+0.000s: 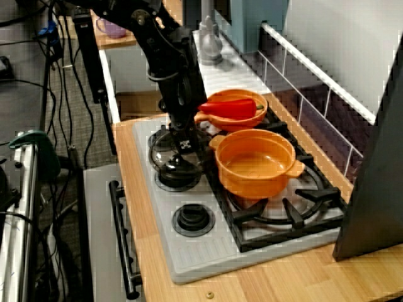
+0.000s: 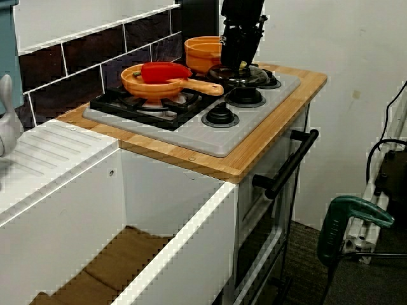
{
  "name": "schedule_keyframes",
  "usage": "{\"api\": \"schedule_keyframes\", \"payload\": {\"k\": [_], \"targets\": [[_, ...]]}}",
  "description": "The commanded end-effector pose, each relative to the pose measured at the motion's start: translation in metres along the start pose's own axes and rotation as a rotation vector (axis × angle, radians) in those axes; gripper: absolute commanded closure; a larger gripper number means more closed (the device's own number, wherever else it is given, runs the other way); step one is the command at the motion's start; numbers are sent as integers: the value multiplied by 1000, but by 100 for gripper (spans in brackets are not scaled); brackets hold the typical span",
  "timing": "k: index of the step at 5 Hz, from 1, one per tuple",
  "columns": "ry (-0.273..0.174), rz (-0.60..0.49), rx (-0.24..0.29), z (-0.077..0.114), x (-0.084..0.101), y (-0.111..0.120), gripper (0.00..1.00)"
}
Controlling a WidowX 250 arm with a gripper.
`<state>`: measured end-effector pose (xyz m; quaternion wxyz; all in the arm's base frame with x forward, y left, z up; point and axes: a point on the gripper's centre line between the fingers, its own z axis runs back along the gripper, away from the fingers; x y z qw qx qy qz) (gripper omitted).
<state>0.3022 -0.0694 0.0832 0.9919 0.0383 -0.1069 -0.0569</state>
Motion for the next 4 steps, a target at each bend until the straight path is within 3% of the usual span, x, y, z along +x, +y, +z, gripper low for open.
{"api": "schedule_keyframes", "payload": {"k": [1,4], "targets": [[-42,-15,-1,11,6,-9,100],[-34,-10,5,7,12,-12,100]]}}
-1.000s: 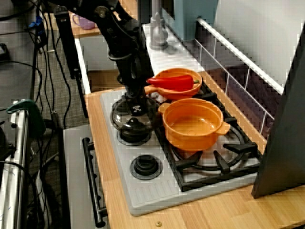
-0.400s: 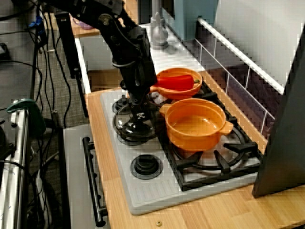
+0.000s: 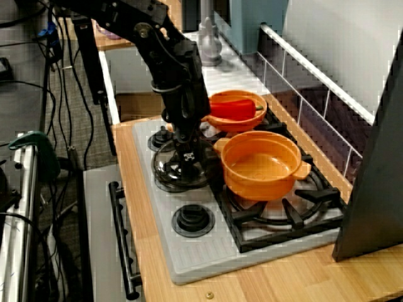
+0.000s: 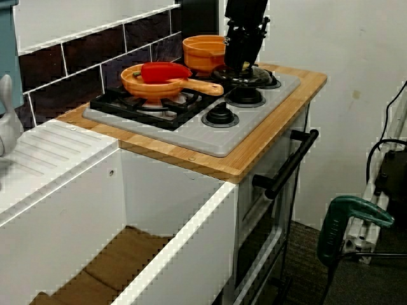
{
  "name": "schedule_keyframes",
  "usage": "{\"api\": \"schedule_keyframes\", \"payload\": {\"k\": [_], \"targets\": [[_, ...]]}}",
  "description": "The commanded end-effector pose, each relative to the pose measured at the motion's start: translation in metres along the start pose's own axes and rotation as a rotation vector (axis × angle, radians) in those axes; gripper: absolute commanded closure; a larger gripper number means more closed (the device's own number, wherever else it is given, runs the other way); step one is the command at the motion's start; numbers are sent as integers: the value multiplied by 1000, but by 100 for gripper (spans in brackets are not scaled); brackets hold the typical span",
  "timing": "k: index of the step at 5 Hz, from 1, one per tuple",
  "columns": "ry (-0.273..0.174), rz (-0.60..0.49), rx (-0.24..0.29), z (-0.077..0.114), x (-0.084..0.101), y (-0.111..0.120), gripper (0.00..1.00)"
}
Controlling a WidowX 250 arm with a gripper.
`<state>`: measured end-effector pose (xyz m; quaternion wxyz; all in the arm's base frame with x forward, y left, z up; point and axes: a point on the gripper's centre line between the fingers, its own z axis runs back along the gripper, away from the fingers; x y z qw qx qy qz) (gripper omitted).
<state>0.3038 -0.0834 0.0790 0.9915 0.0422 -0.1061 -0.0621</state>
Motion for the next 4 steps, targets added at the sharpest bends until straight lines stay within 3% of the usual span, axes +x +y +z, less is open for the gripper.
{"api": "schedule_keyframes", "payload": {"k": [1,2,3,4], "targets": [[-36,-3,-2,11,9,3,100],[-37,-9,4,10,8,3,100],[-25,-1,5,10,10,5,87],[-20,3,2,12,13,8,0]]}}
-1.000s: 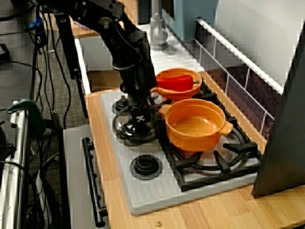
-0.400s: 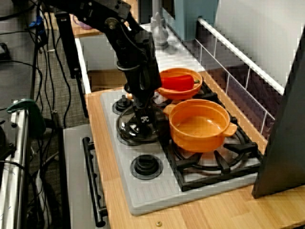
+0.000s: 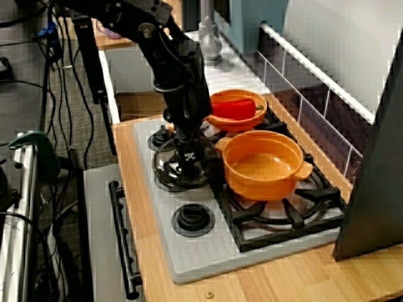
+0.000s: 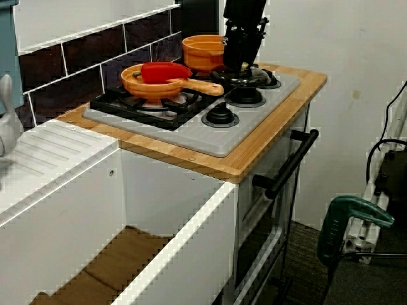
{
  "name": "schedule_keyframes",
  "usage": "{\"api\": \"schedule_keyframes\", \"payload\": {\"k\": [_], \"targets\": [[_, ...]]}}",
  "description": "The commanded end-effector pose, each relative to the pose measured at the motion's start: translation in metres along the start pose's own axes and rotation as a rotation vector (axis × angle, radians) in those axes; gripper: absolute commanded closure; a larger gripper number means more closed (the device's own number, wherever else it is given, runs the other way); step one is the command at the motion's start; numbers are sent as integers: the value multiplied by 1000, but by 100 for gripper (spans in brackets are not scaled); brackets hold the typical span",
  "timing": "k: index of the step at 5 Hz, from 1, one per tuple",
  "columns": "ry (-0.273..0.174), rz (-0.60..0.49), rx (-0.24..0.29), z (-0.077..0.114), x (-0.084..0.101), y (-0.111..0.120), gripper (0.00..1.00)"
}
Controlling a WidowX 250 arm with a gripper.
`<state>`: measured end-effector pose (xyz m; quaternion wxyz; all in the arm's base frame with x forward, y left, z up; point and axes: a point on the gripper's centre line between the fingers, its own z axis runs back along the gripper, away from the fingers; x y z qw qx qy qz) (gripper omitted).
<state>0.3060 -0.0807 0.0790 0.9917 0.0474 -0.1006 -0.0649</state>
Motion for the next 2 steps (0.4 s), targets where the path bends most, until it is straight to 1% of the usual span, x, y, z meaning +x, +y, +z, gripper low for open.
{"api": "schedule_keyframes", "payload": {"k": [1,2], "targets": [[-27,9,-12,14,11,7,0],[-26,11,-14,15,13,8,0]]}}
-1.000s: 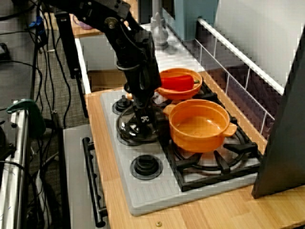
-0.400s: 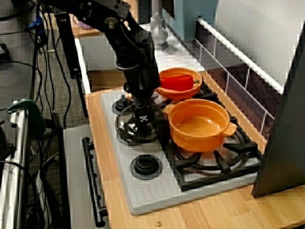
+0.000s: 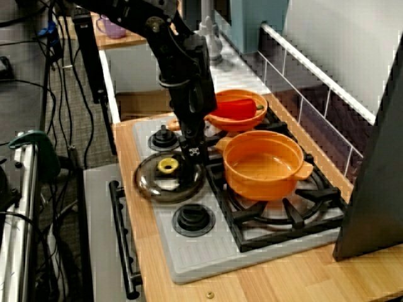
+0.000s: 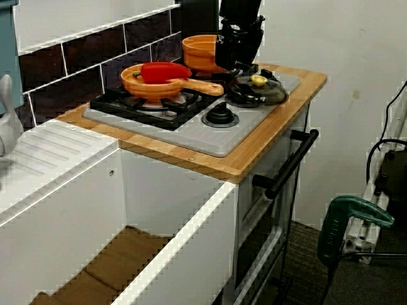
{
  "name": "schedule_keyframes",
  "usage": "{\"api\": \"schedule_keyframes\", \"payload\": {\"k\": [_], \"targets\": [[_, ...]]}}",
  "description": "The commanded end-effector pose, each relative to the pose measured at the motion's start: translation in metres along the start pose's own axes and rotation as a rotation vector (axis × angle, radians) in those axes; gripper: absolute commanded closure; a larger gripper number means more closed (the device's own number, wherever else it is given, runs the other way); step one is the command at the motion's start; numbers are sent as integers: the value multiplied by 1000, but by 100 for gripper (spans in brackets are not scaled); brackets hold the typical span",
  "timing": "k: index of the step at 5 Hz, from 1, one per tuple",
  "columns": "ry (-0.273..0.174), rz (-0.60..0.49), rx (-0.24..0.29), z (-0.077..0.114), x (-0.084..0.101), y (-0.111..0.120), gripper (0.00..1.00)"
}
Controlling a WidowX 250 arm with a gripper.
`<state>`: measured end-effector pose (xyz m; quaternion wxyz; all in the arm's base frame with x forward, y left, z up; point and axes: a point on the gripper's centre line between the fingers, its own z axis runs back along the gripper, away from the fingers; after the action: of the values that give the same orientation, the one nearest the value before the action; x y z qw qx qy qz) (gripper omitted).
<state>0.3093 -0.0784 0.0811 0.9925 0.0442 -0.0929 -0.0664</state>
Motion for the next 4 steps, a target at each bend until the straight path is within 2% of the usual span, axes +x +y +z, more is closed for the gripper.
{"api": "schedule_keyframes", "payload": {"k": [1,4], "targets": [[-37,17,-7,14,10,7,0],[-39,36,-15,28,12,12,0]]}}
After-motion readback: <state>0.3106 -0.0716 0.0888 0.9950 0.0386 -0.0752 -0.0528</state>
